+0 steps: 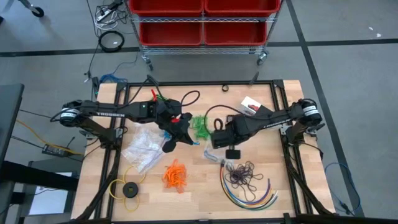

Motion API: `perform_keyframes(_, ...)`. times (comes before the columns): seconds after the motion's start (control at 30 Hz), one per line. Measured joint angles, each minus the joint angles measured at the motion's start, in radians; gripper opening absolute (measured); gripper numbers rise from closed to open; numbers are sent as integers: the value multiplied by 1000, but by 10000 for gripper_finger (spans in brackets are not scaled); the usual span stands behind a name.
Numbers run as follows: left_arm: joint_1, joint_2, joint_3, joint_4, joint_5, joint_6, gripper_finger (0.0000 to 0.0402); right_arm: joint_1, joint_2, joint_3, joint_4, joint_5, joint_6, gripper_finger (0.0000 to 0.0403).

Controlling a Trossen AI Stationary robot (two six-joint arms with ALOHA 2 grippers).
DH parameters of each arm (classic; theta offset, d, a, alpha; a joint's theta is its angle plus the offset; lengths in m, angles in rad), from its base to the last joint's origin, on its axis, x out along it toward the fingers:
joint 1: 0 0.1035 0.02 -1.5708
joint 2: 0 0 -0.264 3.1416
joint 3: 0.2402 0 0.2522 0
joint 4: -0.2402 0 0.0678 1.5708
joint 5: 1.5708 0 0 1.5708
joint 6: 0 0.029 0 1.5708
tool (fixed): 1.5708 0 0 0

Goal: Sort rubber bands
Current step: Put the blue rubber band into the transparent zip bag

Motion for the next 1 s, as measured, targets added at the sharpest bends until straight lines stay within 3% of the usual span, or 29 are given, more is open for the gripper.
perform_keyframes(0.13, 0, 0, -41, 20, -1, -6, 14, -18, -83, -230, 97, 31, 38, 11)
perform_keyframes(0.3, 0, 0, -85, 32, -1, -16, 14, -74, -279, -549, 364, 32, 109, 4)
perform_keyframes(0.5, 0, 0, -96, 75, -1, -23, 14, -170, -569, -860, 854, -130, 143, 4)
perform_keyframes(0.63, 0, 1, -96, 107, -1, -31, 14, -268, -695, -1020, 1049, -235, 197, 18)
perform_keyframes(0.77, 0, 0, -96, 109, -1, -34, 14, -323, -715, -1117, 1146, -352, 225, 52)
perform_keyframes(1.0, 0, 0, -96, 108, -1, -34, 14, -329, -616, -1163, 1268, -352, 207, 144)
